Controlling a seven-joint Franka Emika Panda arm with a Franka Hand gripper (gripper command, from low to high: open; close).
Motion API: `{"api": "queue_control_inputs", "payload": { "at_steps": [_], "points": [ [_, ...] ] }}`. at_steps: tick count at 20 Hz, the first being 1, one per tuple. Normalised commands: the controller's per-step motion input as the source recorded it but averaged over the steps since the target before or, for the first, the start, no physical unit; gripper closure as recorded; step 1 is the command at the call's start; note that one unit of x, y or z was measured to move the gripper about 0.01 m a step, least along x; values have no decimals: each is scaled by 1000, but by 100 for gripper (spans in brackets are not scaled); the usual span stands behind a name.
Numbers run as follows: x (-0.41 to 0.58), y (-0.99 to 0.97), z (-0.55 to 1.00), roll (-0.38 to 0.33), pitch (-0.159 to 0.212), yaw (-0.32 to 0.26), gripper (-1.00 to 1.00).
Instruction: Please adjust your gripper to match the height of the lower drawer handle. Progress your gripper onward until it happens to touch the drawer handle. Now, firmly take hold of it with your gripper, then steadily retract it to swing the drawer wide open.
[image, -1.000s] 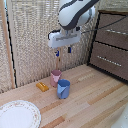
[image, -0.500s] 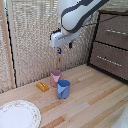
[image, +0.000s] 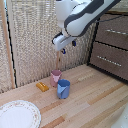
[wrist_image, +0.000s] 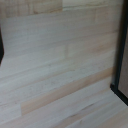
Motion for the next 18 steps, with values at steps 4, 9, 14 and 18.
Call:
{"api": "queue_control_inputs", "payload": {
  "at_steps": [4, 9, 14, 18],
  "points": [
    [-64, -203, 0, -375, -2, 73, -100],
    [-81, -298, 0, -356, -14, 78, -100],
    [-40, -287, -39, -292, -62, 76, -100],
    [0, -267, -176, -200, -109, 86, -100]
  ]
}}
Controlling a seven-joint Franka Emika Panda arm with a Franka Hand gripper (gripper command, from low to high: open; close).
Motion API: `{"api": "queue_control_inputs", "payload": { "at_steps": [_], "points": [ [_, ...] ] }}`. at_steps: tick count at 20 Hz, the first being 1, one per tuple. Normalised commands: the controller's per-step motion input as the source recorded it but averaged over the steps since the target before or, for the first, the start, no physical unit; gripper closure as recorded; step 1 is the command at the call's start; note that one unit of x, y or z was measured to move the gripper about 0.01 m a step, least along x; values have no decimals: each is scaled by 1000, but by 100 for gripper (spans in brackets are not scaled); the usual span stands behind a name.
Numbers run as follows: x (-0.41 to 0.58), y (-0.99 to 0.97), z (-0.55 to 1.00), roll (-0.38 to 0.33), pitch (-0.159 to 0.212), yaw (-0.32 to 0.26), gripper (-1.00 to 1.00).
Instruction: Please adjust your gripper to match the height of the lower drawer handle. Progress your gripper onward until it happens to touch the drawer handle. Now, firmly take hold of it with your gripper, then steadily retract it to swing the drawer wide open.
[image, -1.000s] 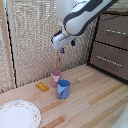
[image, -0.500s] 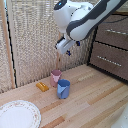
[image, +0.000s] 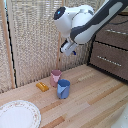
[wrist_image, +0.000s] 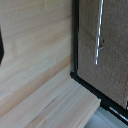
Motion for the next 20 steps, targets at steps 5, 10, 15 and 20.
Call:
{"api": "queue_control_inputs", "payload": {
  "at_steps": [5, 10, 15, 20],
  "points": [
    [0, -226, -248, -225, -75, 107, -100],
    [0, -253, -230, -324, -13, 102, -100],
    [0, -291, -252, -351, 0, 132, -100],
    [0, -405, -362, -261, 15, 142, -100]
  ]
}}
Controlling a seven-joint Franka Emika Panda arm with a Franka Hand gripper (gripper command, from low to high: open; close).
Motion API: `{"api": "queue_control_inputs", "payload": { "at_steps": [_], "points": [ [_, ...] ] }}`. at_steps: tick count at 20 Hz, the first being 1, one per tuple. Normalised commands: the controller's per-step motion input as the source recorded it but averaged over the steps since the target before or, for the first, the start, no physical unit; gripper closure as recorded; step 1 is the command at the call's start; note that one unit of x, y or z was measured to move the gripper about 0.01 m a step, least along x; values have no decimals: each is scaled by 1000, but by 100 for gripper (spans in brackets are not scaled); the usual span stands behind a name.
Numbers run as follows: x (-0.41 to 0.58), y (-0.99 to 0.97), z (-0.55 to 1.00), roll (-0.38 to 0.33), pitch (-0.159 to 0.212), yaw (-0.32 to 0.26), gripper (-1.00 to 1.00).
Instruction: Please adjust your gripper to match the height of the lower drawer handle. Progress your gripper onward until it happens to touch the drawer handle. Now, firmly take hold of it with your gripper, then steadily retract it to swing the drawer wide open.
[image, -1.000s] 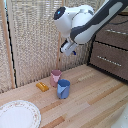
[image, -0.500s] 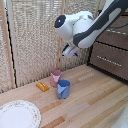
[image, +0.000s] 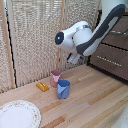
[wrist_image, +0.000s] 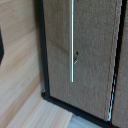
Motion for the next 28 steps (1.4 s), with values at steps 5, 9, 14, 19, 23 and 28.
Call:
{"api": "queue_control_inputs", "payload": {
  "at_steps": [5, 9, 14, 19, 23, 28],
  "points": [
    [-27, -451, -285, -151, 0, 139, -100],
    [-85, -553, -188, -97, 0, 140, -100],
    [-109, -606, -215, -97, 0, 139, -100],
    [-46, -637, -266, -98, 9, 135, -100],
    [-76, -619, -201, -126, -1, 105, -100],
    [-183, -561, 11, -206, -22, 62, -100]
  ]
}}
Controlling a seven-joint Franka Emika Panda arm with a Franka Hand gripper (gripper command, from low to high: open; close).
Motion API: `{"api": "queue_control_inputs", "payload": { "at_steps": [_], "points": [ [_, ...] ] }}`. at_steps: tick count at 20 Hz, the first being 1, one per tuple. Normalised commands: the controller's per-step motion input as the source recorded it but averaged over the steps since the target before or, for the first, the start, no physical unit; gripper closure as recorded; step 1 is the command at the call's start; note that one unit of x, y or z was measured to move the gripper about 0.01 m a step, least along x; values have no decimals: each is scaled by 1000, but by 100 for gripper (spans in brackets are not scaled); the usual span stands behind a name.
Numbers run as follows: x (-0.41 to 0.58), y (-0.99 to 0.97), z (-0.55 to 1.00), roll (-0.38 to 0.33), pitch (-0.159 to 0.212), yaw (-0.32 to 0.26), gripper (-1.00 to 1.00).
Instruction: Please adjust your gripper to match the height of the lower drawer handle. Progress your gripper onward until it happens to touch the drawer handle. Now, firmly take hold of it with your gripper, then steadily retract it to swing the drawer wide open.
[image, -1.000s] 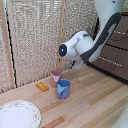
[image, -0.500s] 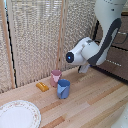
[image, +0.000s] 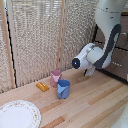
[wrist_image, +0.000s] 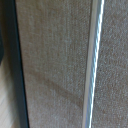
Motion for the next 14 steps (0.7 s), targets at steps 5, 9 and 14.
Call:
{"api": "queue_control_inputs", "payload": {
  "at_steps": [5, 9, 14],
  "points": [
    [-262, -503, 147, -216, -12, 37, -100],
    [-80, -561, -2, -37, 17, 68, -100],
    [-7, -502, 0, 26, 13, 91, 100]
  ]
}}
